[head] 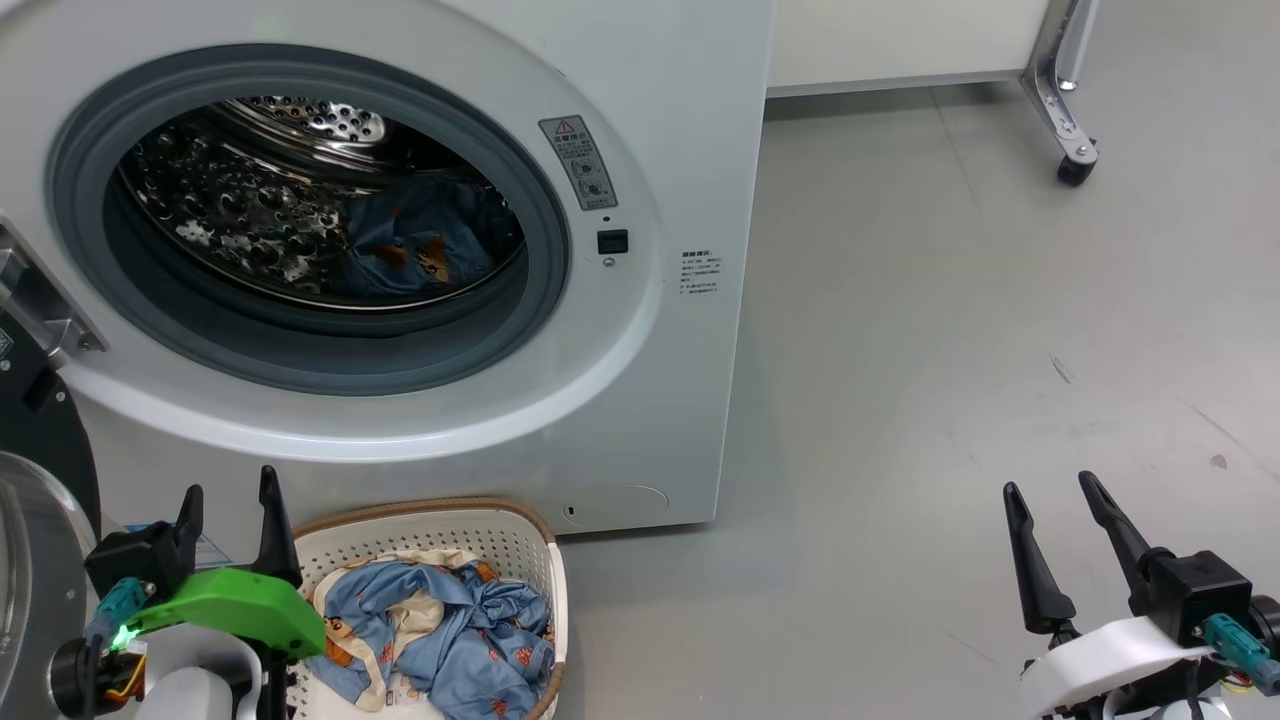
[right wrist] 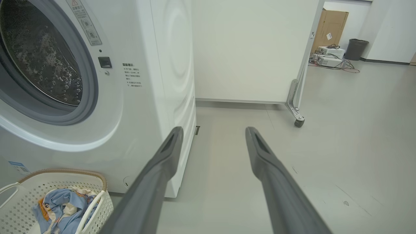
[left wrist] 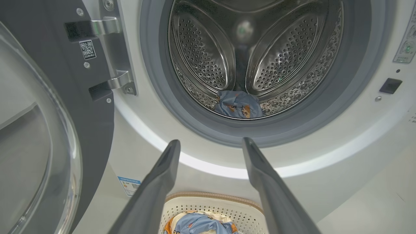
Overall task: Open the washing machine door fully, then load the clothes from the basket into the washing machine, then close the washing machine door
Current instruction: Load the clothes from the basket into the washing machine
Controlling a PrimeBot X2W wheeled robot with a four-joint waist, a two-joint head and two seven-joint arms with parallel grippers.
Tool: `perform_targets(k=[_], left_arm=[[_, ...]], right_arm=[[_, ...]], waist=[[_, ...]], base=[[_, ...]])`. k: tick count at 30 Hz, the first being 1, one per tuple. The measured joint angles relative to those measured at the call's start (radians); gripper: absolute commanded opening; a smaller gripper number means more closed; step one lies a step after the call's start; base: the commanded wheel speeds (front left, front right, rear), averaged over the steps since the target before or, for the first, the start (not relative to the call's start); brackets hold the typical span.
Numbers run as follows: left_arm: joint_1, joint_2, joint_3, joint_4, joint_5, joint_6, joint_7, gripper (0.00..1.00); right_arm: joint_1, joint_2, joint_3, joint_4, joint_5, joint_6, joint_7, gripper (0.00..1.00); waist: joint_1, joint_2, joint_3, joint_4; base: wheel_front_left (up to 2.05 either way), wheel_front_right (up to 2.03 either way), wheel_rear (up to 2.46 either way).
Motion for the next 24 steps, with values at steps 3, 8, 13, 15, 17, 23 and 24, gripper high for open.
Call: perform_targets(k=[3, 8, 13, 15, 17, 23, 24], left_arm=[[0.035, -0.002, 0.004, -0.057, 0.0, 0.0, 0.0, 1.0], [0.096, -0.003, 0.036, -0.136, 0.0, 0.0, 0.0, 1.0], [0.151, -0.003, 0.066, -0.194, 0.0, 0.0, 0.0, 1.0], [0.168, -0.004, 0.066, -0.212, 0.0, 0.0, 0.0, 1.0], [0.185, -0.004, 0.066, -0.225, 0.0, 0.0, 0.0, 1.0], [0.222, -0.005, 0.052, -0.262, -0.012, 0.0, 0.0, 1.0], [0.225, -0.006, 0.048, -0.267, -0.015, 0.0, 0.0, 1.0]], right_arm=[[0.01, -0.008, -0.005, -0.005, 0.0, 0.0, 0.0, 1.0], [0.013, -0.013, -0.004, -0.018, -0.001, 0.0, 0.0, 1.0], [0.013, -0.013, 0.003, -0.026, -0.001, 0.0, 0.0, 1.0], [0.013, -0.014, 0.002, -0.03, -0.001, 0.0, 0.0, 1.0], [0.013, -0.014, 0.002, -0.031, -0.001, 0.0, 0.0, 1.0], [0.014, -0.014, -0.007, -0.036, -0.001, 0.0, 0.0, 1.0], [0.015, -0.015, -0.007, -0.037, -0.001, 0.0, 0.0, 1.0]], waist=[[0.0, 0.0, -0.012, 0.01], [0.0, 0.0, -0.026, 0.027], [0.0, 0.0, -0.03, 0.034], [0.0, 0.0, -0.031, 0.036], [0.0, 0.0, -0.032, 0.039], [0.0, 0.0, -0.036, 0.05], [0.0, 0.0, -0.038, 0.053]], base=[[0.0, 0.0, 0.0], [0.0, 0.0, 0.0], [0.0, 0.0, 0.0], [0.0, 0.0, 0.0], [0.0, 0.0, 0.0], [0.0, 0.0, 0.0], [0.0, 0.0, 0.0]])
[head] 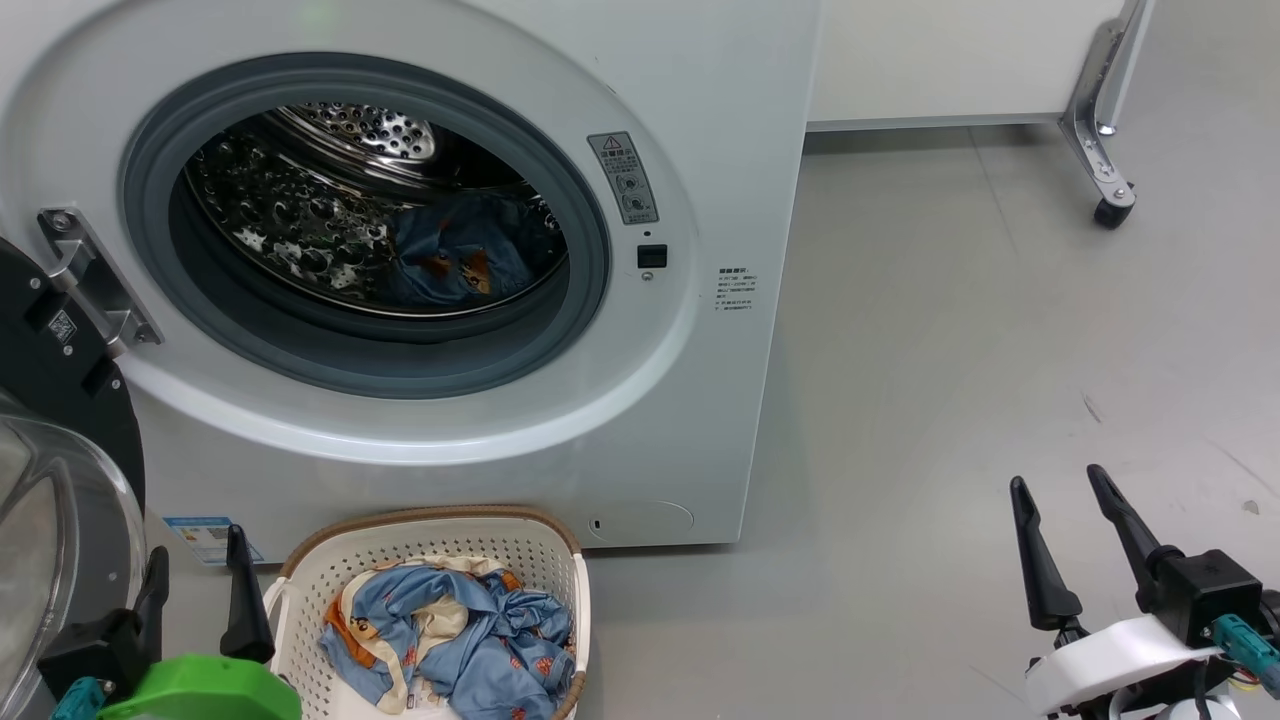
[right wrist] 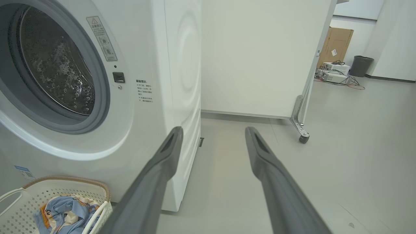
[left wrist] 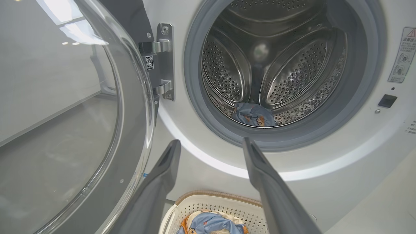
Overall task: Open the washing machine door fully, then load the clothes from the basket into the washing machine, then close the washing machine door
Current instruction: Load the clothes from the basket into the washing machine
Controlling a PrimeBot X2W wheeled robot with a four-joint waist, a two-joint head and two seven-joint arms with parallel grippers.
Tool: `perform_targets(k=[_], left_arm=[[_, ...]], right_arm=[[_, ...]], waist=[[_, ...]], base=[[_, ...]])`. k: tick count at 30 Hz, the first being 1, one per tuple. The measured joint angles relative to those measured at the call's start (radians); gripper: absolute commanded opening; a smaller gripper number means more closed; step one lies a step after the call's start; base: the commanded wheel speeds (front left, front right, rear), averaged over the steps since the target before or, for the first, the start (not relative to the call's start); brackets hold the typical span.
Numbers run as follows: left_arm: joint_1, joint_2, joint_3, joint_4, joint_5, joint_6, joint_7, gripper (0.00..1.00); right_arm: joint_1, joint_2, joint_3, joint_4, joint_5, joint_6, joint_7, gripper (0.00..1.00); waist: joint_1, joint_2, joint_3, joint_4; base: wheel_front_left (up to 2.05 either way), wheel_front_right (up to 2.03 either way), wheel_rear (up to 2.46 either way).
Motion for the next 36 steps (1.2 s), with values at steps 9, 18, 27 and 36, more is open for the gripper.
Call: perform_targets(k=[9, 18, 27, 36], left_arm=[[0.059, -0.001, -0.024, -0.049, -0.023, 0.0, 0.0, 1.0], [0.087, 0.0, -0.044, -0.085, -0.03, 0.0, 0.0, 1.0], [0.116, 0.0, -0.064, -0.126, -0.04, 0.002, 0.0, 1.0], [0.14, 0.0, -0.088, -0.139, -0.047, 0.01, 0.0, 1.0]], right_arm=[[0.001, 0.001, 0.01, -0.006, 0.0, 0.0, 0.0, 1.0], [0.017, 0.002, 0.009, -0.007, 0.0, 0.0, 0.0, 1.0], [0.017, 0.002, 0.009, -0.009, 0.0, 0.0, 0.0, 1.0], [0.016, 0.007, 0.014, -0.019, 0.0, 0.0, 0.0, 1.0]], waist=[[0.0, 0.0, -0.007, 0.01], [0.0, 0.0, -0.005, 0.017], [0.0, 0.0, 0.0, 0.02], [0.0, 0.0, 0.024, 0.013]], base=[[0.0, 0.0, 0.0], [0.0, 0.0, 0.0], [0.0, 0.0, 0.0], [0.0, 0.0, 0.0]])
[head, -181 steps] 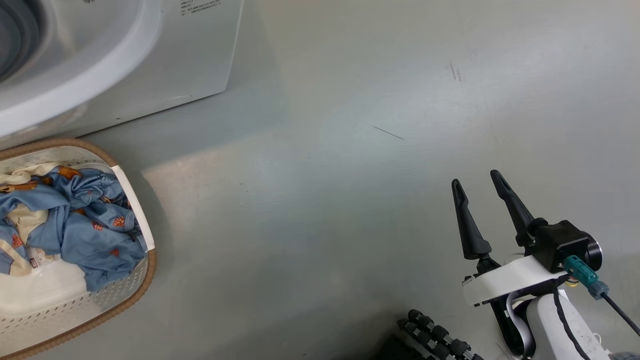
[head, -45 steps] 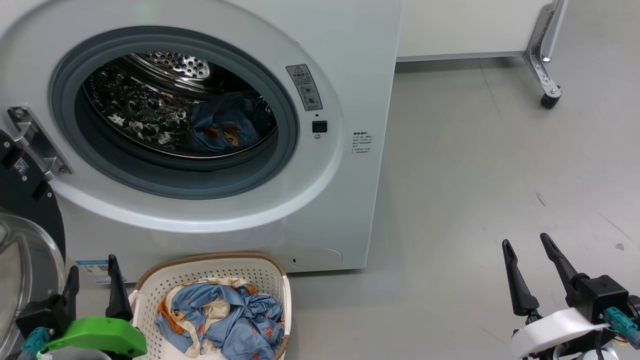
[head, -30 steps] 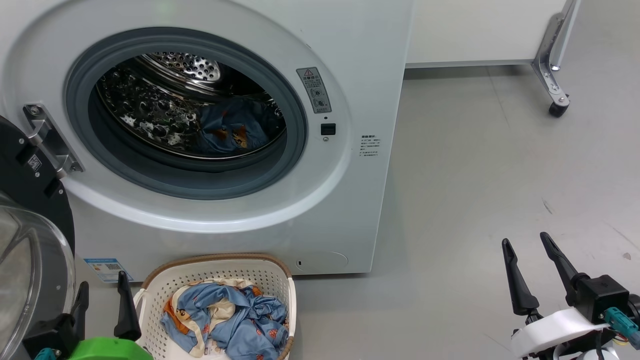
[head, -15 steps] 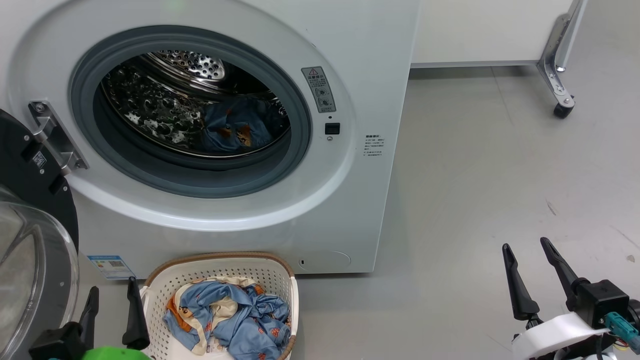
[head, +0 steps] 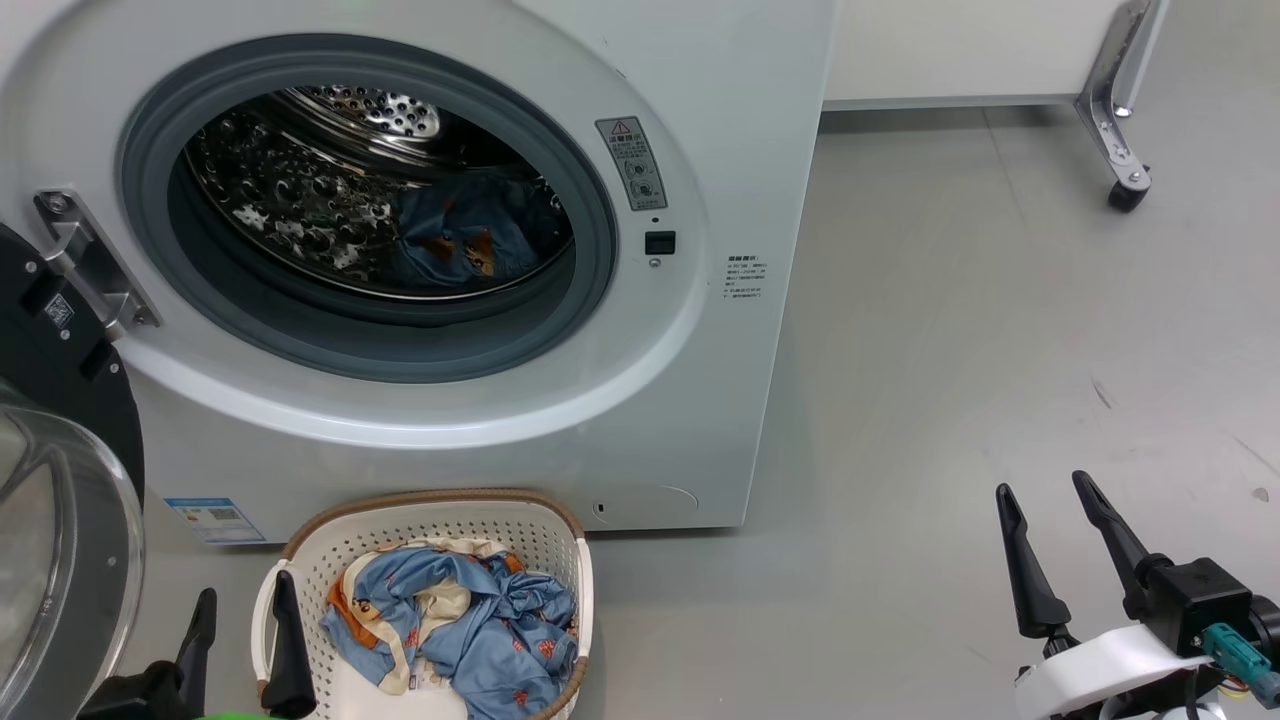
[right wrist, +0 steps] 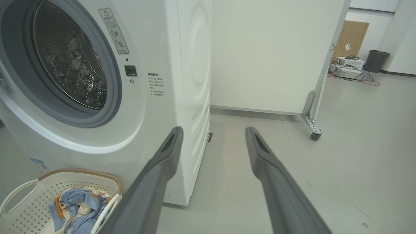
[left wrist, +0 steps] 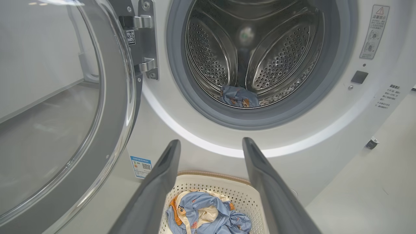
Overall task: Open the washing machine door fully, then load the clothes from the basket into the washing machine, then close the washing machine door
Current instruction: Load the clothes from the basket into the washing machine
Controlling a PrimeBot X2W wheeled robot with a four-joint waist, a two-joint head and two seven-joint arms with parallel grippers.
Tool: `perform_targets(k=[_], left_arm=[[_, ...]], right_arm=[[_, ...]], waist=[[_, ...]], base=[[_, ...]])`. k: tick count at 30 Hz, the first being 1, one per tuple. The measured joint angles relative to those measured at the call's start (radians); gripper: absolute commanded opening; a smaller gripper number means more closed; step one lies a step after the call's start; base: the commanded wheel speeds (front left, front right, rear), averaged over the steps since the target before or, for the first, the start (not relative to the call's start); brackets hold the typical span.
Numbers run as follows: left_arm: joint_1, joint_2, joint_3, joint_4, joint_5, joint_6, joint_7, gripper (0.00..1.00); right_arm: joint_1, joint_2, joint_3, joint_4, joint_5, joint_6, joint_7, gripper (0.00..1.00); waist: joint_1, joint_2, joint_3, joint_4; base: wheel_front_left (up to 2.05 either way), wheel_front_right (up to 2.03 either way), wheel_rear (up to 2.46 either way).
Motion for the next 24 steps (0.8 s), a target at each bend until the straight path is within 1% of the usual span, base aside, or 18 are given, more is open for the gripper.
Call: perform_targets(k=[8, 14, 24], left_arm=[[0.0, 0.0, -0.023, 0.003, -0.025, 0.008, 0.004, 1.0], [-0.009, 0.001, -0.021, 0.016, -0.023, 0.019, 0.039, 1.0], [-0.111, 0.018, 0.002, 0.046, -0.028, 0.031, 0.079, 1.0]], right_arm=[[-0.003, 0.025, 0.005, -0.015, 0.0, 0.0, 0.0, 1.0], [-0.035, 0.042, 0.005, -0.025, 0.0, 0.0, 0.0, 1.0], [-0.119, 0.066, 0.022, -0.04, -0.002, 0.0, 0.0, 1.0]], waist=[[0.0, 0.0, 0.064, -0.021], [0.0, 0.0, 0.134, -0.043], [0.0001, 0.0, 0.267, -0.092]], base=[[0.0, 0.0, 0.0], [0.0, 0.0, 0.0], [0.0, 0.0, 0.0]])
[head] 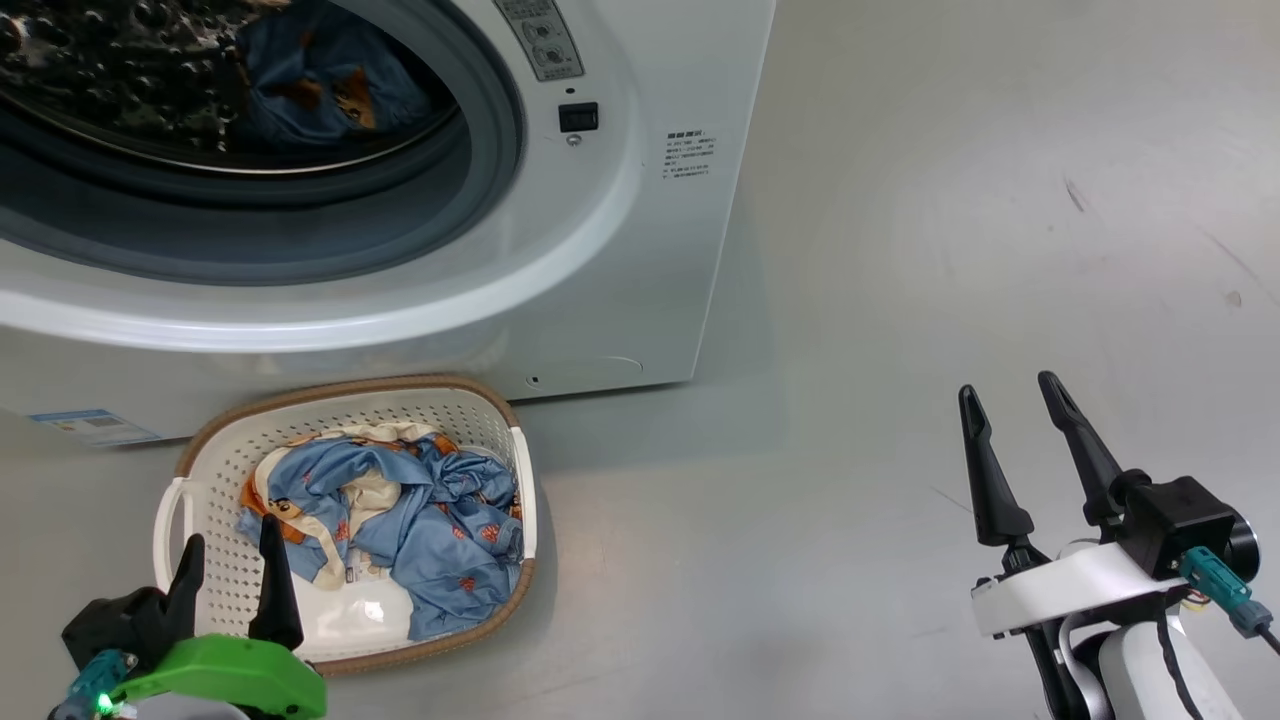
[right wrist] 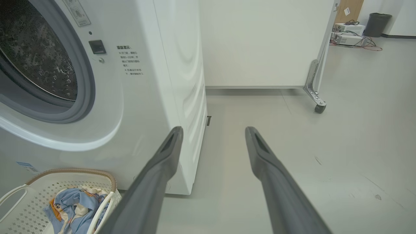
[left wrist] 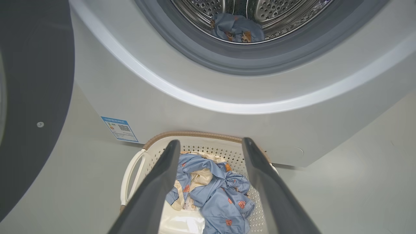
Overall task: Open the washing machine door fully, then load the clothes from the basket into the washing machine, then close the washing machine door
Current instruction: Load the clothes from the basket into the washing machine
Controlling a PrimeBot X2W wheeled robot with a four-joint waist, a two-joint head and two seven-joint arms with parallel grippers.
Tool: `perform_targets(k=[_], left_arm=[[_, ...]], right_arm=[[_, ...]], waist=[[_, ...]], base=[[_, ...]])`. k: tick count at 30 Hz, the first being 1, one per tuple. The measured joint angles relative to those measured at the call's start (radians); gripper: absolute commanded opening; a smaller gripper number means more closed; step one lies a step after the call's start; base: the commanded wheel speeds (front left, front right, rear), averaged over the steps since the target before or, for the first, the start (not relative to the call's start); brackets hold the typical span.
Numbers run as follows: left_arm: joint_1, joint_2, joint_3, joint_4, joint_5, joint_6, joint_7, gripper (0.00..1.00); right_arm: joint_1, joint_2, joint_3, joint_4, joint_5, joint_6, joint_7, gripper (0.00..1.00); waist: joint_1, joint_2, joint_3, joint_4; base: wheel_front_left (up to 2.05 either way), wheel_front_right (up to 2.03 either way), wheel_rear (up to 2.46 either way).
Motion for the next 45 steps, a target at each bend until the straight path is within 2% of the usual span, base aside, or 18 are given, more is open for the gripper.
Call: perform_targets(k=[8, 16, 22, 30, 45], left_arm=[[-0.083, 0.031, 0.007, 0.072, -0.016, 0.0, 0.064, 1.0], [-0.158, 0.033, 0.005, 0.17, -0.076, -0.006, 0.164, 1.0], [-0.208, 0.054, -0.002, 0.234, -0.085, -0.016, 0.221, 1.0], [-0.289, 0.068, 0.0, 0.308, -0.113, -0.024, 0.276, 1.0], [-0.442, 0.096, 0.003, 0.416, -0.131, -0.033, 0.319, 1.0]], right_arm=[[-0.065, 0.01, 0.003, 0.0, 0.0, 0.0, 0.0, 1.0], [-0.098, 0.017, 0.002, 0.0, 0.0, 0.0, 0.0, 1.0], [-0.124, 0.022, 0.004, 0.0, 0.0, 0.0, 0.0, 1.0], [-0.152, 0.022, 0.007, -0.001, -0.008, 0.0, 0.0, 1.0], [-0.2, 0.018, 0.004, -0.01, -0.011, 0.0, 0.0, 1.0]], waist=[[0.0, 0.0, 0.098, -0.051], [0.0, 0.0, 0.175, -0.097], [0.0001, 0.0, 0.227, -0.12], [0.0001, 0.0, 0.289, -0.138], [0.0, 0.0, 0.411, -0.147]], base=[[0.0, 0.0, 0.0], [0.0, 0.0, 0.0], [0.0, 0.0, 0.0], [0.0, 0.0, 0.0], [0.0, 0.0, 0.0]])
